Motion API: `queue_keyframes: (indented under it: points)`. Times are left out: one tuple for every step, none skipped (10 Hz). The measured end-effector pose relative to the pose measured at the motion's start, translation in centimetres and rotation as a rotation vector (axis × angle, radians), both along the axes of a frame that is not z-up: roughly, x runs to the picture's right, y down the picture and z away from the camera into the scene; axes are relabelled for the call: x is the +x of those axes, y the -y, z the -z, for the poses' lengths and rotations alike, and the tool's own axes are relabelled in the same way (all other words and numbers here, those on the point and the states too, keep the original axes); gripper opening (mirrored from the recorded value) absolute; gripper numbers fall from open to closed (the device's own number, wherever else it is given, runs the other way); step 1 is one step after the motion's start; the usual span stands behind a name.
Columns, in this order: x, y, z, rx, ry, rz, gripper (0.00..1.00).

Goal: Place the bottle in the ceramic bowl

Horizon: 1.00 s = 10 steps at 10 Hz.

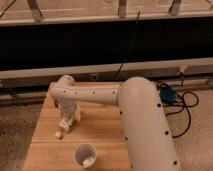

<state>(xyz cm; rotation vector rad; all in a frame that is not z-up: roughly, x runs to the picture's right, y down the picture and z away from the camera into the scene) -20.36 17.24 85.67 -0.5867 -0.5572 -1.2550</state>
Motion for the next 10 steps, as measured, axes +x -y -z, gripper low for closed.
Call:
queue_keyframes:
  points:
    - [0.0, -0.2, -0.1, -0.002, -0.001, 0.0, 0.43]
    - [-0.1, -0.3, 0.0, -0.003, -0.001, 0.002, 0.37]
    - [0.0, -0.3, 0.0, -0.003, -0.001, 0.003, 0.3]
    - [0.2, -0.3, 0.1, -0.002, -0.001, 0.004, 0.17]
    - [0.7, 0.3, 0.3, 0.006, -0.006, -0.004, 0.07]
    - [1.0, 0.9, 0.7, 0.012, -0.008, -0.012, 0.02]
    - [1.4, 1.7, 1.1, 0.02, -0.01, -0.023, 0.0]
    - [1.6, 1.8, 1.2, 0.021, -0.012, -0.022, 0.0]
    - [1.7, 1.8, 1.3, 0.024, -0.013, -0.022, 0.0]
    - [2.2, 2.3, 1.6, 0.029, -0.017, -0.031, 0.0]
